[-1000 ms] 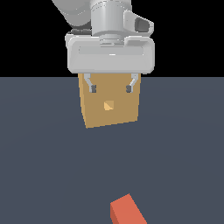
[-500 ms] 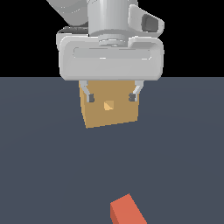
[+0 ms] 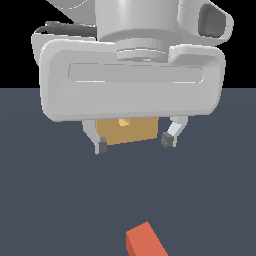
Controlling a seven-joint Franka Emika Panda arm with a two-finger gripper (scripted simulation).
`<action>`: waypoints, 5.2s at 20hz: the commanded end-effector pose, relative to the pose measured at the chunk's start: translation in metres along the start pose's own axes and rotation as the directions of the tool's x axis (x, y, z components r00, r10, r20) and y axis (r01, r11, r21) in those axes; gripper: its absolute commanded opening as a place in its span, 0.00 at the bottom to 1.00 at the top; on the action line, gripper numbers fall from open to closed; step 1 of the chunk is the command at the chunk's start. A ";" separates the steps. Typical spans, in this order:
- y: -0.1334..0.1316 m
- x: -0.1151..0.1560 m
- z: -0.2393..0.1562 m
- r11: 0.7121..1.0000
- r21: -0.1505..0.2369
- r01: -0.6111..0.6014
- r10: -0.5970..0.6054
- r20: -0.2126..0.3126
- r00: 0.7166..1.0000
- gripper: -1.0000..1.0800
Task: Insert the peg into the horizontal hole in a box.
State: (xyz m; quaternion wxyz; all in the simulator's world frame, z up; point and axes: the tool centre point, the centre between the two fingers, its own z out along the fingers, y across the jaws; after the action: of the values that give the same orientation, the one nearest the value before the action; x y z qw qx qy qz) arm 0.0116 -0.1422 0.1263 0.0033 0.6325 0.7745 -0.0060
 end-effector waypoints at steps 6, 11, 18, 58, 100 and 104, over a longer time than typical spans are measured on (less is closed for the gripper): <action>0.002 -0.071 0.022 0.997 -0.003 0.081 -0.081 -0.004 0.997 0.96; 0.007 -0.110 0.035 0.992 -0.004 0.127 -0.127 -0.006 0.992 0.96; 0.015 -0.153 0.048 0.984 -0.006 0.175 -0.176 -0.009 0.984 0.96; 0.029 -0.201 0.115 0.973 -0.008 0.232 -0.232 -0.011 0.973 0.96; 0.032 -0.101 0.089 0.980 -0.007 0.200 -0.200 -0.012 0.980 0.00; 0.034 -0.064 0.080 0.982 -0.007 0.188 -0.188 -0.012 0.982 0.00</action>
State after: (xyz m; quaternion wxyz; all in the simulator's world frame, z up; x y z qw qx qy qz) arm 0.0587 -0.2140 0.0421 -0.0014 0.5549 0.8319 -0.0006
